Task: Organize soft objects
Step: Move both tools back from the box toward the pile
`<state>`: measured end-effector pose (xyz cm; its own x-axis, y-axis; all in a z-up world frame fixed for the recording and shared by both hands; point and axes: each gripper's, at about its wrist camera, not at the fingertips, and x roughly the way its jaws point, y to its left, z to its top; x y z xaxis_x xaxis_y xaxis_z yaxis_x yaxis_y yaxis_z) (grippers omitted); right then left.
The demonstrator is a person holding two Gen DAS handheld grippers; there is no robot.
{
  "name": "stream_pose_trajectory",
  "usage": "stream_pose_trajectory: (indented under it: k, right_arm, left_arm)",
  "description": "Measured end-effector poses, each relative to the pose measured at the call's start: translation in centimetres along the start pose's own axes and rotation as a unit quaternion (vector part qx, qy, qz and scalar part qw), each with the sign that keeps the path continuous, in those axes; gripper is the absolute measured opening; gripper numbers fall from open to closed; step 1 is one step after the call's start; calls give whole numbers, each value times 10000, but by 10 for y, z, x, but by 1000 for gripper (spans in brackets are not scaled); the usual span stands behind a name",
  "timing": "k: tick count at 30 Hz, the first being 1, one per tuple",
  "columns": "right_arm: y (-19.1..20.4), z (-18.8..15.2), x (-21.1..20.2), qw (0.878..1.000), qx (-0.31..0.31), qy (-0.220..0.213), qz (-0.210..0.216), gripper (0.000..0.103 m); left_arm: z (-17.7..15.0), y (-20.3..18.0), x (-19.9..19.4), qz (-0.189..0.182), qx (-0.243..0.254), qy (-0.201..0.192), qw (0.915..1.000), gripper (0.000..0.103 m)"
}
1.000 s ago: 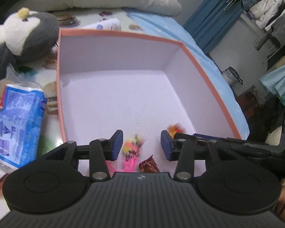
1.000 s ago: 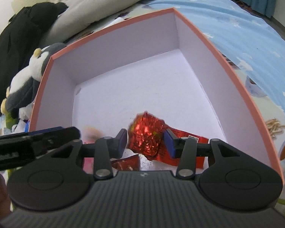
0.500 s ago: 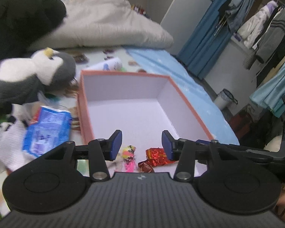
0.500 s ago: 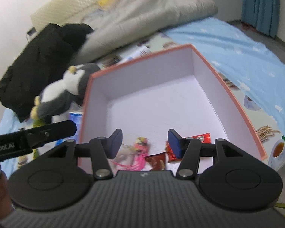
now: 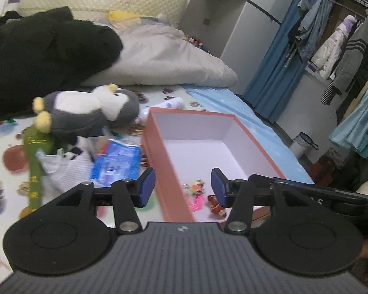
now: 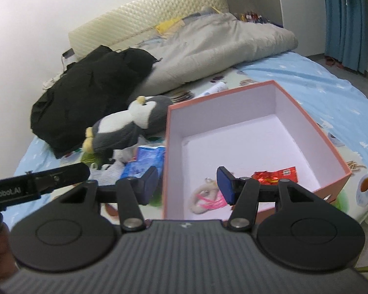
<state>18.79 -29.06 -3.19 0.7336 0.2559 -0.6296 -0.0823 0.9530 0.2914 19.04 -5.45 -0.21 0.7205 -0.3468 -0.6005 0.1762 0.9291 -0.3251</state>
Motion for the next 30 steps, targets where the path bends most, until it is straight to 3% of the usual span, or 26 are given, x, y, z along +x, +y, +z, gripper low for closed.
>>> stream_pose_trajectory:
  k: [15, 30]
  right_arm:
    - [49, -45, -47, 9976, -518, -139, 447, 56]
    - [71, -97, -43, 9946, -795, 189, 642, 57]
  left_arm:
    - [-62, 28, -87, 649, -371, -322, 9967, 64]
    - [-116, 43, -102, 808, -473, -266, 9953, 64]
